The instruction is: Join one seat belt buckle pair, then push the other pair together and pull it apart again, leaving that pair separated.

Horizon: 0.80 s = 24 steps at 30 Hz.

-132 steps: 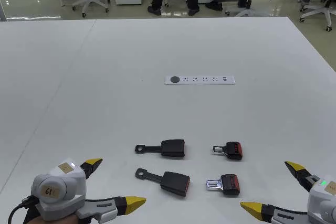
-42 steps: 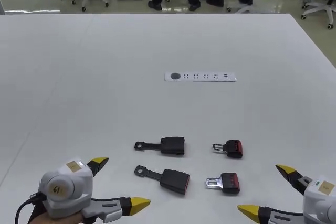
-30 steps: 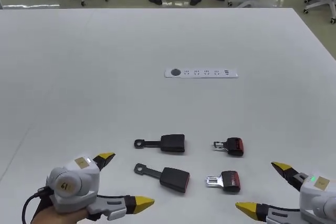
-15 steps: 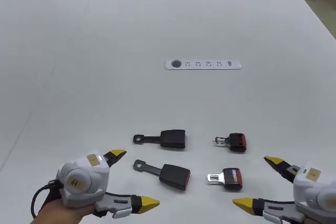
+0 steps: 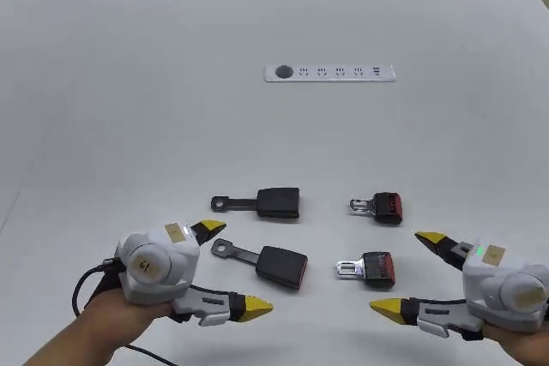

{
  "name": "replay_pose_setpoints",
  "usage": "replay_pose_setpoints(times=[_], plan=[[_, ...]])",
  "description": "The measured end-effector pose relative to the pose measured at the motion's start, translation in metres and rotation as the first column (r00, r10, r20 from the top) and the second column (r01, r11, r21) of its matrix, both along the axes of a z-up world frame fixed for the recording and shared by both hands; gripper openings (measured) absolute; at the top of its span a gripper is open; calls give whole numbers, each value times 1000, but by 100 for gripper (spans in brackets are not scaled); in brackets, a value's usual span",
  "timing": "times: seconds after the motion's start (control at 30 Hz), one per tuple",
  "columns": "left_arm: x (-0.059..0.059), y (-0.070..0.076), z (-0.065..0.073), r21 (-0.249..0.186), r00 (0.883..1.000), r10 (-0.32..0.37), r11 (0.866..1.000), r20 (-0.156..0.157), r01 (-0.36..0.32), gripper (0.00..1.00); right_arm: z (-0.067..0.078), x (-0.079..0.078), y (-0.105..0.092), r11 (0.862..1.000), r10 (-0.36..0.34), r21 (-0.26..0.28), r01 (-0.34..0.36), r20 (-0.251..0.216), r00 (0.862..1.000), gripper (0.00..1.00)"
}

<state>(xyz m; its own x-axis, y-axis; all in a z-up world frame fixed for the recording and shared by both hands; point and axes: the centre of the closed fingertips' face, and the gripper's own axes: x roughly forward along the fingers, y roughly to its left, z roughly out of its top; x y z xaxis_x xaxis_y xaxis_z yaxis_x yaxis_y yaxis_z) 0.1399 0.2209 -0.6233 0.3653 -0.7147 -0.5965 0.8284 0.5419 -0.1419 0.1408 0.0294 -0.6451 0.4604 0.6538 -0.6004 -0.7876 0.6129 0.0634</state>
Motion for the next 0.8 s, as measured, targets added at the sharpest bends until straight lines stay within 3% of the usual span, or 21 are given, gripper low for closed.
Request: replay_pose_setpoints(times=[0.4,0.67,0.77,0.8], plan=[[3,-24,-10,43,992,-128,991,2,127,81,-8,5,10,997,78,-18,-79,-33,996,77],[6,-37,-17,64,975,-222,973,-7,222,73,-11,7,17,993,116,-26,-118,-54,992,74],[6,-42,-22,51,964,-263,963,-38,264,68,-13,6,19,990,138,-30,-140,-67,988,73],[6,-43,-23,61,961,-275,959,-33,277,66,-14,5,20,988,146,-33,-149,-70,987,72]])
